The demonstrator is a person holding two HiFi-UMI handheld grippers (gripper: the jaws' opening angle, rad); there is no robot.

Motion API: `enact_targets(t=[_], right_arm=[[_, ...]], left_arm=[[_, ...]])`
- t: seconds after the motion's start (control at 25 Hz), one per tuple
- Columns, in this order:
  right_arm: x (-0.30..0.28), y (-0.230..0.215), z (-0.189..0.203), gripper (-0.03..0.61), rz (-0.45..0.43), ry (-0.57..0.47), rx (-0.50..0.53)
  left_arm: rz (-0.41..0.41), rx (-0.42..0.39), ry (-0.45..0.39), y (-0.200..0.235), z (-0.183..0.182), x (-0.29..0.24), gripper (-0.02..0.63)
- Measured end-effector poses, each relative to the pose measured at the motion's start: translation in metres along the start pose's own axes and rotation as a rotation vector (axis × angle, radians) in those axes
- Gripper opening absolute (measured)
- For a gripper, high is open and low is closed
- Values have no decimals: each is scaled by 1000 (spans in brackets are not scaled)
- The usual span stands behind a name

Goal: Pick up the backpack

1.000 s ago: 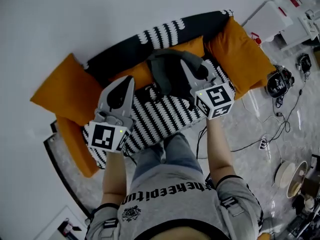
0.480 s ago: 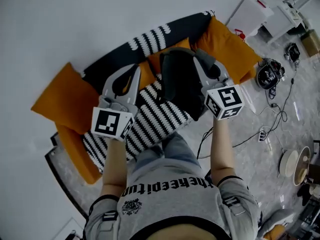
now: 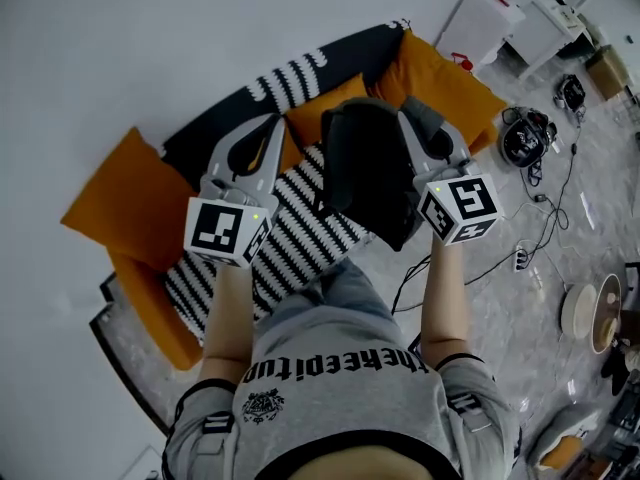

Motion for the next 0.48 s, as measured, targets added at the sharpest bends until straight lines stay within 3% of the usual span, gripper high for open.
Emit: enact_targets(t=[0.48], right_arm=[[27, 19, -14, 38, 17, -63, 3]], left_arm=[[6, -7, -32, -6, -8, 13, 17]])
Point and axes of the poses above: the fingertips, and each gripper's own axes: x backward along the fingers, y to its left, z out of its underside, the point moved 7 cm from there along x, backward along the fingers, and after that the axes turned 10 degrees about -z, right-handed, at the moved point
